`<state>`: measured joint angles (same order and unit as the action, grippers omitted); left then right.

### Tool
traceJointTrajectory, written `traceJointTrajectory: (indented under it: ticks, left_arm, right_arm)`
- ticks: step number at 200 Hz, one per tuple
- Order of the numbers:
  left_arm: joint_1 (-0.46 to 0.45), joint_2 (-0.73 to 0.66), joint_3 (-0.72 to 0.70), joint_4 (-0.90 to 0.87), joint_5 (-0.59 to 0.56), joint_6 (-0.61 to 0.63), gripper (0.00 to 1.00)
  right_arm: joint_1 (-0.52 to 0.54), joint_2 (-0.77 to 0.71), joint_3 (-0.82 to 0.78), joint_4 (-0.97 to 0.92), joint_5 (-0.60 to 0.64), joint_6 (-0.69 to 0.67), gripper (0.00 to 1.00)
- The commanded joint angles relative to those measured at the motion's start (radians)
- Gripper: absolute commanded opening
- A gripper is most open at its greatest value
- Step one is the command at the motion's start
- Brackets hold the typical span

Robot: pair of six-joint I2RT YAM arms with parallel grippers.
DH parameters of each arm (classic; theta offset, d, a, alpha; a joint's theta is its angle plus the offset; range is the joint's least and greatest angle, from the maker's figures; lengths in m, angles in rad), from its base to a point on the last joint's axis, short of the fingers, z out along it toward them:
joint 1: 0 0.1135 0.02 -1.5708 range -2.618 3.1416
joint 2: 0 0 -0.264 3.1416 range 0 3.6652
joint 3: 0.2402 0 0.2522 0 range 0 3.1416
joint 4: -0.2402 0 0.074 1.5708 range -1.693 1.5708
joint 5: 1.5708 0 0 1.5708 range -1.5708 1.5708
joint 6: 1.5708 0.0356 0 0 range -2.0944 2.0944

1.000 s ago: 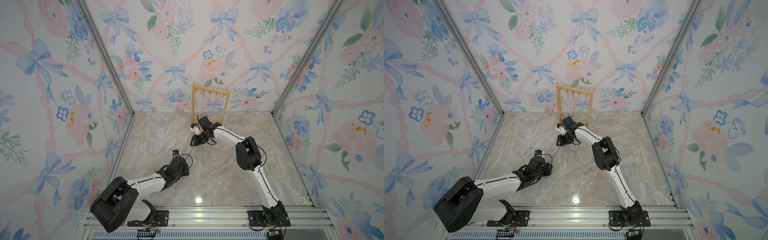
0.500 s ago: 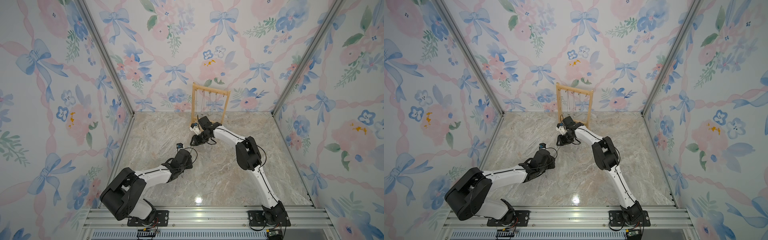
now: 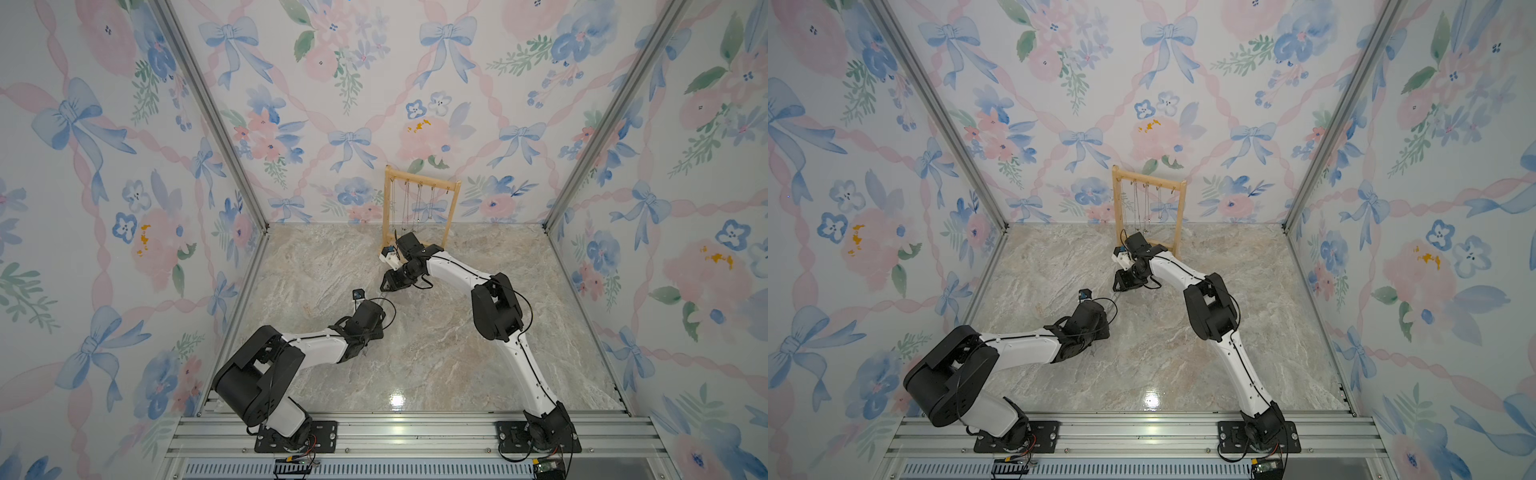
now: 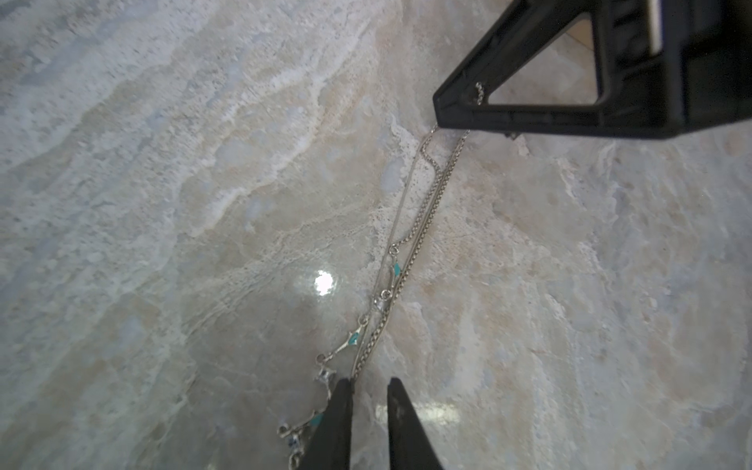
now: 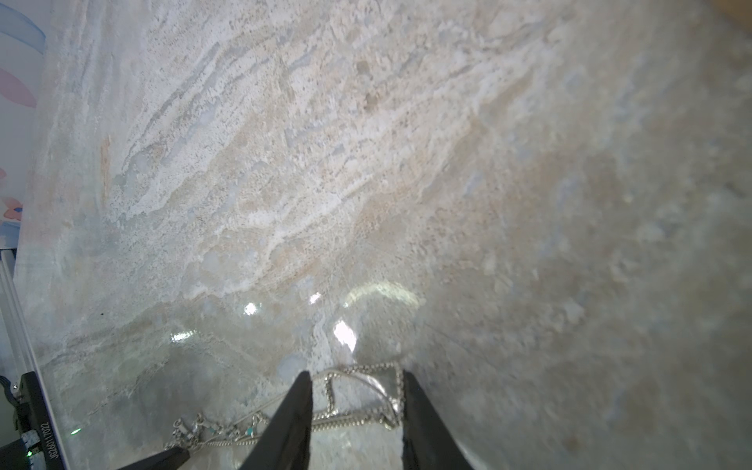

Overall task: Take the necklace off the jewelry display stand
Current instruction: Place the necklace at the center of the board.

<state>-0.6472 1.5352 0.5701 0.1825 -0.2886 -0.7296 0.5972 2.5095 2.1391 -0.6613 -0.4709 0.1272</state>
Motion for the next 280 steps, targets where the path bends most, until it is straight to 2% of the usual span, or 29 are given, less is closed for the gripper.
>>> traceJointTrajectory:
  ticks: [1,91,183,228,280]
  left_arm:
    - [0.000,0.012,-0.025,-0.012,-0.031,-0.006,0.19]
    - [0.000,-0.038,-0.141,0.009,-0.041,-0.028,0.18]
    - [-0.011,-0.095,-0.229,0.037,0.004,-0.075,0.18]
    - [-0.018,-0.125,-0.220,0.040,0.027,-0.087,0.19]
    - [-0.021,-0.117,-0.138,0.039,0.074,-0.071,0.27]
  right_arm:
    - [-0.008,-0.014,-0.015,-0.052,0.012,-0.011,0.38]
    - [-0.008,-0.014,-0.015,-0.052,0.012,-0.012,0.38]
    - [-0.017,-0.026,-0.030,-0.025,0.029,0.012,0.39]
    - [-0.019,-0.069,-0.087,0.052,0.031,0.031,0.40]
    - [0.002,-0.165,-0.199,0.173,0.034,0.000,0.42]
